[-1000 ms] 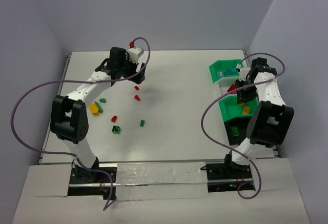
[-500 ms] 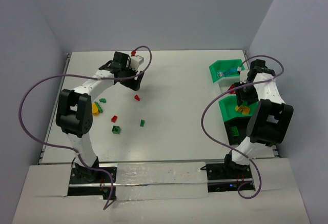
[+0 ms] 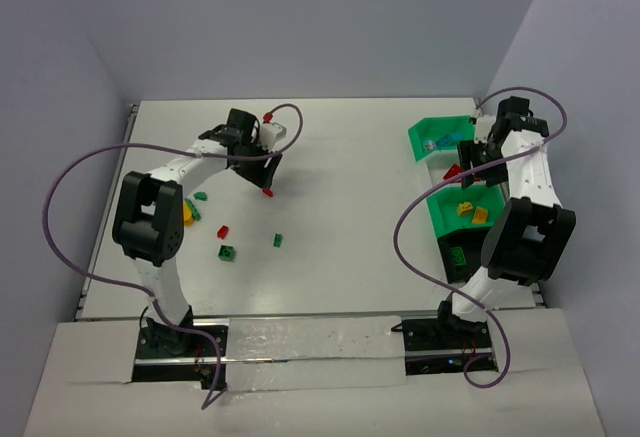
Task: Sort the legos into containers by color
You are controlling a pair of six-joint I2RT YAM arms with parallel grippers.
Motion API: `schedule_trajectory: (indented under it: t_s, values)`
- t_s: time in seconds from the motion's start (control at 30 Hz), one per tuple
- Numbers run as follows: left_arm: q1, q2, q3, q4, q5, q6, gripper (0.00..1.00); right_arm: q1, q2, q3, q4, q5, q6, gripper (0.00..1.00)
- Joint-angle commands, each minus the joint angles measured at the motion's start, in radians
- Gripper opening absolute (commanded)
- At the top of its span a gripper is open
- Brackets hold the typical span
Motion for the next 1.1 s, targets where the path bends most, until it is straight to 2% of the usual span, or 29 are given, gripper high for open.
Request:
schedule_trajectory:
  t_s: [0.0,0.1,0.73,0.87,1.03,1.07]
  values:
    - [-0.018,0.040,0.013,-0.034,0.040,0.040,0.72,0.006,-0.009,0.081,-0.041,-0.056,0.020,0.72]
    - [-0.026,0.072,0.033,-0.054,0.058,0.056,0.74,0.008,0.006,0.108,-0.050,-0.065,0.021,0.80]
    - [-0.051,0.152,0.067,-0.016,0.055,0.079,0.63,0.036,0.027,0.155,-0.054,-0.075,0.033,0.83]
    - [-0.051,0.162,0.074,-0.016,0.055,0.076,0.59,0.040,0.029,0.160,-0.054,-0.076,0.033,0.83]
    - [-0.051,0.148,0.062,-0.021,0.060,0.088,0.48,0.046,0.033,0.181,-0.063,-0.099,0.029,0.83]
    - [-0.051,0.136,0.054,-0.014,0.065,0.091,0.42,0.048,0.030,0.189,-0.070,-0.127,0.027,0.83]
